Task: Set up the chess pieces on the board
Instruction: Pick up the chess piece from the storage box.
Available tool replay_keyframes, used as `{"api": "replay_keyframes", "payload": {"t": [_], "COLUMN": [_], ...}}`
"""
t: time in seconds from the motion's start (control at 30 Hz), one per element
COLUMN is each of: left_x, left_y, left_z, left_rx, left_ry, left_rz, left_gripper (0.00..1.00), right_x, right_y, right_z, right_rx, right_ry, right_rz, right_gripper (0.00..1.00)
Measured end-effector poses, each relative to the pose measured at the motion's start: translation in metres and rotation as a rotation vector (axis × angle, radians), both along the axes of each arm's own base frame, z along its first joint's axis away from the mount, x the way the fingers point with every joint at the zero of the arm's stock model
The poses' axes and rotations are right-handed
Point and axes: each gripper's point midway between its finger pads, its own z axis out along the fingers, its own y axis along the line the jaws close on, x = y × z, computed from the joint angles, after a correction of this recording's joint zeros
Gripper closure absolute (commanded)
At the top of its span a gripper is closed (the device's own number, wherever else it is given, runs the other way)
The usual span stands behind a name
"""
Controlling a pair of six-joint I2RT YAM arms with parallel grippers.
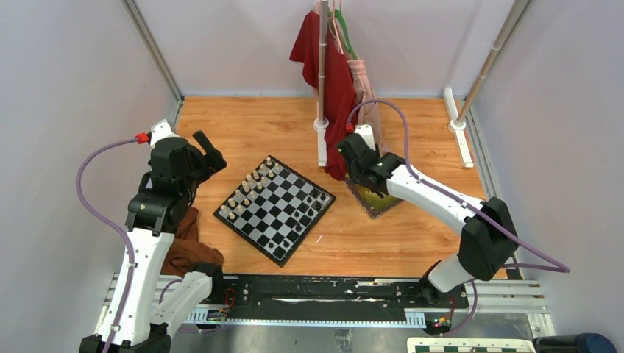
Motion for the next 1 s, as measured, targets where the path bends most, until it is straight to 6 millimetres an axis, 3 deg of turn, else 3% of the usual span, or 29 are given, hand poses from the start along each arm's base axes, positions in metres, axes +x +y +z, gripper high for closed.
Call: {"api": "replay_keyframes", "payload": {"t": [0.13,0.27,0.47,0.67,1.0], "left_x": [0.001,0.002,0.004,0.006,0.007], "left_y": [0.0,0.0,0.0,-0.001,0.0], "left_z": [0.001,0.002,-0.004,-0.006,-0.008], "left_rx": [0.003,0.005,0.008,0.012,0.018], "left_ry": [-0.005,-0.01,0.002,0.011,0.012], "left_rz": [-0.002,-0.003,-0.004,-0.005,-0.008], "left_gripper": [0.0,0.0,0.0,0.0,0.0], "right_x": [0.011,0.018,0.017,0.012,0.018], "right_y": [-0.031,-0.05,-0.071,-0.078,-0.076], "right_z": [-0.013,-0.023,-0.055,-0.077,-0.097], "right_rx": [0.002,0.012,0.011,0.035,0.067], "right_ry": [0.025,0.042,0.116,0.173,0.213], "right_rz": [-0.114,-0.191,-0.271,-0.306,-0.325], "right_gripper": [0.48,0.48,0.49,0.5,0.56]}}
